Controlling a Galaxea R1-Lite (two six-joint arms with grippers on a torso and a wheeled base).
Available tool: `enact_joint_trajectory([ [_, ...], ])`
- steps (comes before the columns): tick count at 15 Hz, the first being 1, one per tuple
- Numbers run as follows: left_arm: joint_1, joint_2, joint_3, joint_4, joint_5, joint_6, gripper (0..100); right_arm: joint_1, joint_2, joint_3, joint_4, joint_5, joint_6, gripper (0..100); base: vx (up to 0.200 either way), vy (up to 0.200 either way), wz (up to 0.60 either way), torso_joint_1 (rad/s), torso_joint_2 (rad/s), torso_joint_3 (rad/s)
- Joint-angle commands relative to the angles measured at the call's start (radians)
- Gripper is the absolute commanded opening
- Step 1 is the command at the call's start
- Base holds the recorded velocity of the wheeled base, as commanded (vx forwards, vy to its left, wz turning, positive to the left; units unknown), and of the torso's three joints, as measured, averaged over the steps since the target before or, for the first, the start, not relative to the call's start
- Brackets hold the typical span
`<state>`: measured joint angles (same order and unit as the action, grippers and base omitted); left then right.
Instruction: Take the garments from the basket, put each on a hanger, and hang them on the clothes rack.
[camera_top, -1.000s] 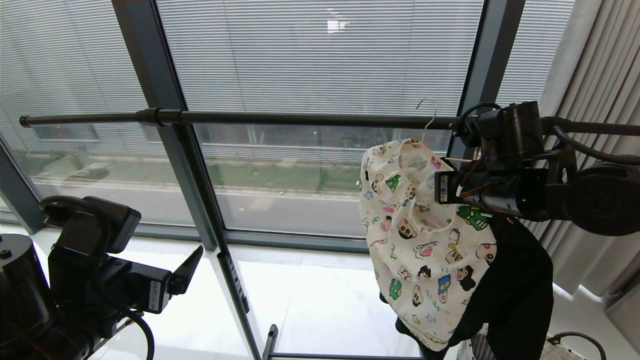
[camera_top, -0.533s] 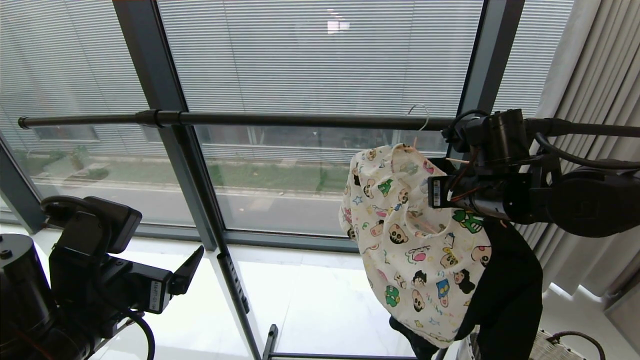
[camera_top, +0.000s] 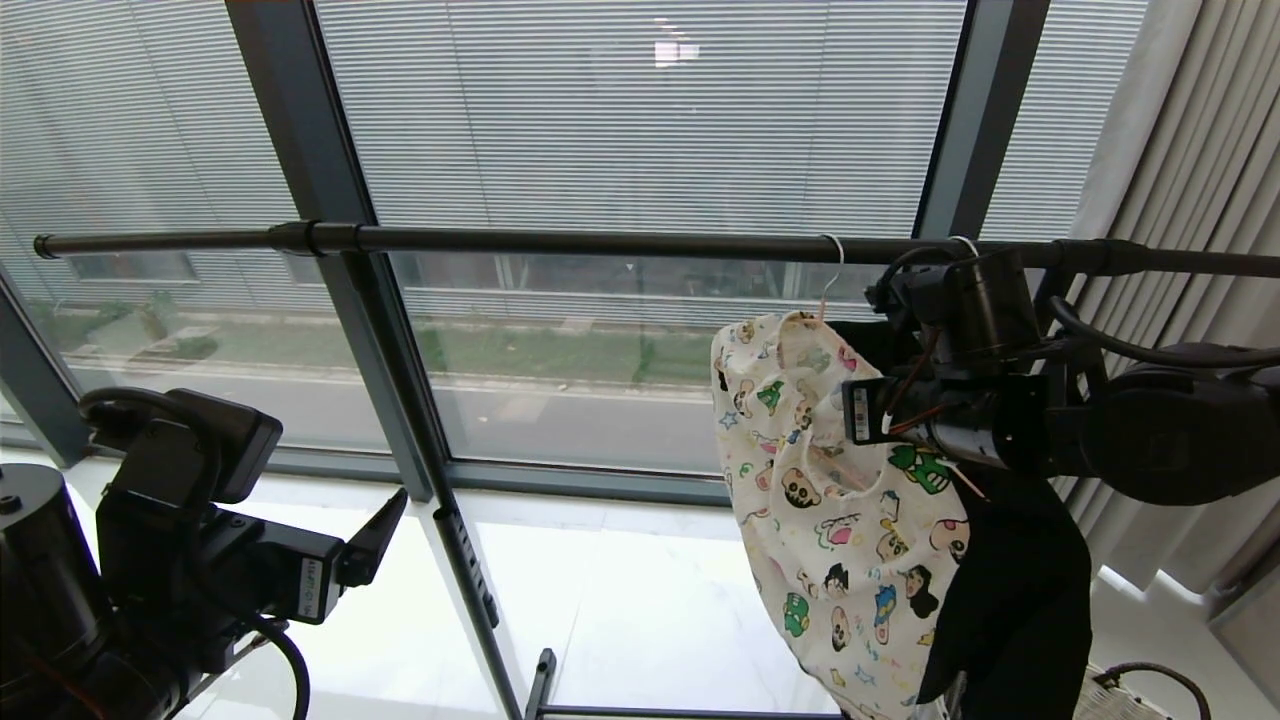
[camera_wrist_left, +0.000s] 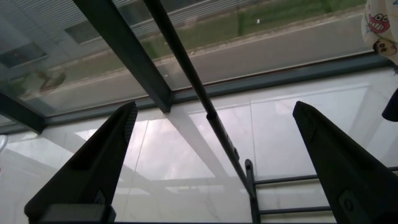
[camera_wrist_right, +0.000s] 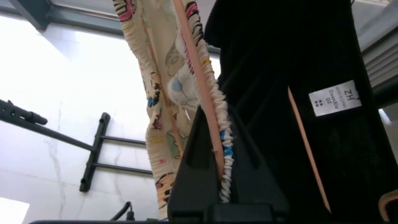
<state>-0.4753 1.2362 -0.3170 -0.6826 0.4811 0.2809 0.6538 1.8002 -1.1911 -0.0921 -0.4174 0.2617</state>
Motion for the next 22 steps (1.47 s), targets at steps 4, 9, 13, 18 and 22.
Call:
enact_joint_trajectory([
  [4,0.0,-0.003,-0.001,0.0,0.001,0.0,100,0.003,-0.038,0.005,0.002,0.0,0.001,100,0.0,0.0,0.0,0.0,0.0,0.0],
  [9,0.011,-0.009,-0.001,0.0,0.044,-0.006,100,-0.013,-0.32,0.116,0.032,0.014,-0.055,100,0.0,0.0,0.0,0.0,0.0,0.0],
  [13,0.052,-0.015,0.003,0.0,0.091,-0.008,100,-0.255,-0.556,0.209,0.086,0.213,-0.197,100,-0.15,0.0,0.0,0.003,0.0,0.003],
  [18,0.107,-0.05,0.006,0.0,0.094,-0.008,100,-0.447,-0.679,0.274,0.132,0.425,-0.306,100,-0.2,0.0,0.0,-0.002,0.0,0.004],
  [22,0.164,-0.115,0.039,0.0,0.091,-0.008,100,-0.562,-0.719,0.327,0.134,0.427,-0.352,100,-0.2,0.0,0.0,0.004,0.0,0.0],
])
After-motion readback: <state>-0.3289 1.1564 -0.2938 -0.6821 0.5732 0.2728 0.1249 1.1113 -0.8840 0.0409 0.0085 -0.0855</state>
